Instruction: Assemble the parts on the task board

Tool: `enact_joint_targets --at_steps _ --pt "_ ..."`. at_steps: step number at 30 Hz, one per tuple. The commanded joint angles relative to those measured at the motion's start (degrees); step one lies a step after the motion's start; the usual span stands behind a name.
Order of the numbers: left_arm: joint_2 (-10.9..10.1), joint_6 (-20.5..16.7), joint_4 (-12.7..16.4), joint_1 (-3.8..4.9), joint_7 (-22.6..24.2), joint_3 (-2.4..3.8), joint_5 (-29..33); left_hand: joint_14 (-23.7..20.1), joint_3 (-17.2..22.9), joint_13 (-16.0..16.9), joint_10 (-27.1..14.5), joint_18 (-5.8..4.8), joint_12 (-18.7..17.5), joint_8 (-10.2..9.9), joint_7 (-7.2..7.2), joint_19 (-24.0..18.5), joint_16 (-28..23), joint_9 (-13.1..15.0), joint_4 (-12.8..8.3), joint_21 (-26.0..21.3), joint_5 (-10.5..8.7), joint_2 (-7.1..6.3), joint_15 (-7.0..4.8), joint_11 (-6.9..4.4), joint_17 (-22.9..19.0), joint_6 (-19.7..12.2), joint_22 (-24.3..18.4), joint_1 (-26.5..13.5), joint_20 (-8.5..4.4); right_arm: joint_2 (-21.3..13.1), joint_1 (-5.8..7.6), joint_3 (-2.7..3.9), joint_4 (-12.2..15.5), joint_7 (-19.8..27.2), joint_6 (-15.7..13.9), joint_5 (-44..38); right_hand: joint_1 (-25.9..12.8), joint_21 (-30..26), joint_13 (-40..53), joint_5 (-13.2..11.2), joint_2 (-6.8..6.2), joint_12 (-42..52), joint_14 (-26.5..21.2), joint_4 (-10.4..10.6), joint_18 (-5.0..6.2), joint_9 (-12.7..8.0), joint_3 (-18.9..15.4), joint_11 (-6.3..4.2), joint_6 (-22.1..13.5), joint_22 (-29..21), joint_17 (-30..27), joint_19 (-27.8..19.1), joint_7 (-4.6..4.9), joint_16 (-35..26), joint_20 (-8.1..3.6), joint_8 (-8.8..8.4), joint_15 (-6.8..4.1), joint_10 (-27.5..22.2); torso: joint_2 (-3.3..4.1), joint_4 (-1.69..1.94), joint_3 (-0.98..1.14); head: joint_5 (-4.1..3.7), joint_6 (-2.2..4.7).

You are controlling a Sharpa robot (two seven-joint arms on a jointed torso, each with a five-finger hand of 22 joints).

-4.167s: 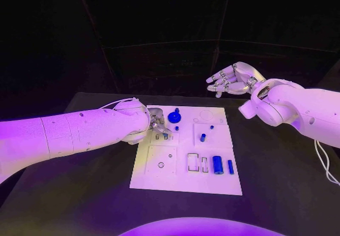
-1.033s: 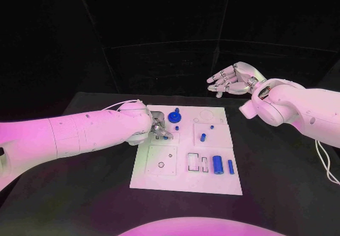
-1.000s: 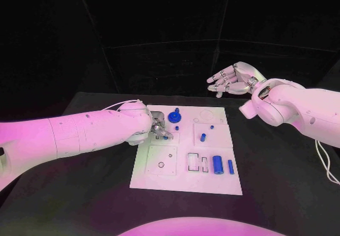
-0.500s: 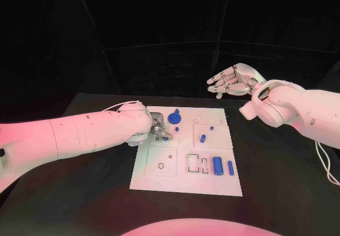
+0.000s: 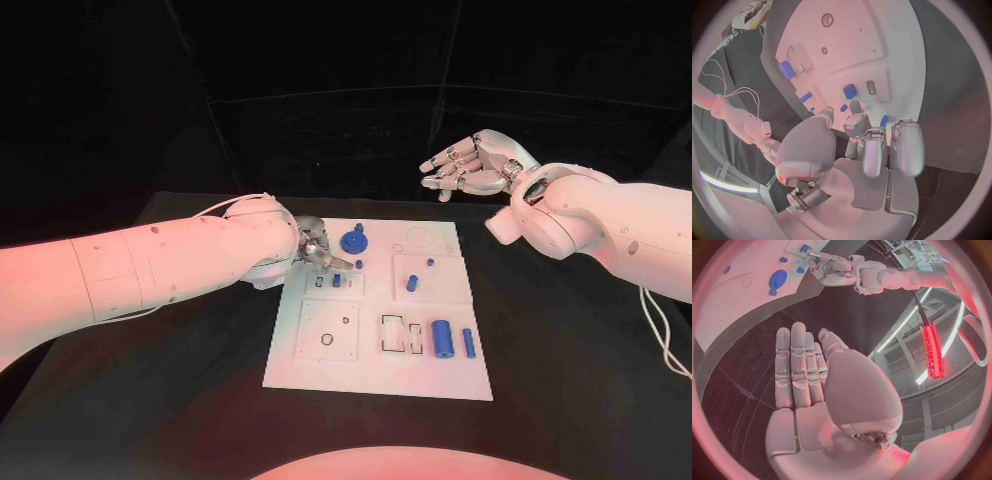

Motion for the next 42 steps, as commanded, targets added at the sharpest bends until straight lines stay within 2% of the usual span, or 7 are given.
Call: enact_joint_targets --at_steps 1,8,13,17,19,23,42 --pt "-0.5 -0.7 0.7 0.54 0.2 0.89 2.1 6.2 -0.5 -0.1 0.0 -0.49 0.1 -0.2 0.09 1.9 0.2 0.1 -0.1 0.1 0.32 -0.15 -0.34 0.04 15.1 0.2 1.0 -0.5 -0.35 0.1 0.13 0.04 -0.2 0.4 0.1 0.0 -0.6 -0.3 -0.1 0.2 0.00 -0.4 0.3 0.3 0.60 0.0 -0.1 0.08 0.1 -0.1 0.1 0.4 0.07 -0.4 0.06 -0.22 0.12 0.3 0.01 -0.03 -0.02 0.03 0.13" --pt "-1.3 4.9 -0.1 2.79 0.1 2.43 3.0 6.2 -1.8 -3.0 -1.9 0.09 -2.6 -2.3 0.93 0.9 0.2 -0.6 -0.9 -2.1 0.31 0.39 0.06 0.67 15.1 -1.9 -1.9 3.6 -0.11 0.1 0.13 0.04 -0.4 0.4 0.2 0.0 -0.6 -0.3 -0.1 0.2 0.00 -0.4 0.3 0.3 0.60 0.0 -0.1 0.08 0.1 -0.1 0.1 0.4 0.07 -0.4 0.06 -0.22 0.12 0.3 0.03 0.03 0.05 -0.05 -0.21" --pt "0.3 9.8 -5.2 4.70 0.3 2.71 3.3 6.2 -3.0 -5.4 -3.9 0.36 -4.9 -6.4 2.47 0.3 0.2 -4.0 -1.4 -3.5 0.34 1.17 1.18 2.03 15.1 -3.8 -3.3 7.5 0.82 0.2 0.13 0.04 -0.5 0.3 0.2 0.0 -0.6 -0.4 -0.1 0.3 0.01 -0.4 0.3 0.3 0.60 0.0 -0.1 0.09 0.1 -0.1 0.1 0.4 0.07 -0.4 0.08 -0.23 0.13 0.2 0.04 -0.03 0.11 0.28 0.12" --pt "2.6 11.8 -9.8 5.22 0.7 2.66 3.3 6.2 -4.6 -8.9 -6.6 0.46 -8.3 -8.9 3.24 0.2 0.2 -6.3 -0.9 -3.9 0.35 1.42 1.82 2.75 15.1 -4.2 -3.7 8.6 1.40 0.4 0.13 0.04 -0.5 0.4 0.2 0.0 -0.6 -0.4 -0.1 0.3 0.01 -0.4 0.3 0.3 0.60 0.0 -0.1 0.09 0.1 -0.1 0.1 0.4 0.07 -0.4 0.08 -0.23 0.13 0.2 0.15 -0.23 -0.03 0.51 0.34" --pt "4.1 12.5 -12.7 5.16 1.1 2.60 3.4 6.2 -5.6 -12.2 -8.9 0.66 -11.5 -10.7 3.90 -0.2 0.2 -8.2 -0.7 -4.8 0.37 1.54 2.31 3.27 15.1 -4.7 -4.8 9.3 1.84 0.5 0.13 0.04 -0.6 0.4 0.2 0.0 -0.5 -0.4 -0.1 0.4 0.04 -0.5 0.3 0.3 0.61 0.0 0.0 0.07 0.1 -0.1 0.1 0.4 0.06 -0.5 0.08 -0.23 0.12 0.2 0.15 -0.14 -0.11 0.48 0.26" --pt "6.0 13.1 -16.6 4.67 1.8 2.54 3.2 6.2 -6.8 -13.0 -9.3 0.72 -12.1 -12.4 4.34 -0.3 0.2 -10.5 -0.5 -5.1 0.34 2.01 2.70 3.71 15.1 -4.4 -4.9 10.4 2.31 0.7 0.13 0.04 -0.6 0.4 0.3 0.0 -0.5 -0.4 -0.1 0.4 0.04 -0.5 0.3 0.3 0.61 0.0 0.0 0.07 0.1 -0.1 0.1 0.4 0.06 -0.5 0.08 -0.23 0.12 0.2 0.16 -0.21 -0.11 0.67 0.13" --pt "10.0 14.5 -25.7 2.16 2.6 1.86 1.9 6.2 -10.6 -11.6 -7.5 0.43 -9.8 -12.5 3.86 0.5 0.2 -12.8 -0.1 -3.8 0.33 3.47 2.44 3.34 15.1 -1.9 -3.1 8.3 2.29 1.2 0.13 0.04 -0.8 0.5 0.3 0.0 -0.5 -0.4 -0.1 0.4 0.04 -0.5 0.3 0.3 0.61 0.0 0.0 0.07 0.1 -0.1 0.1 0.4 0.06 -0.5 0.08 -0.23 0.12 0.2 0.12 -0.10 -0.02 0.86 -0.23"
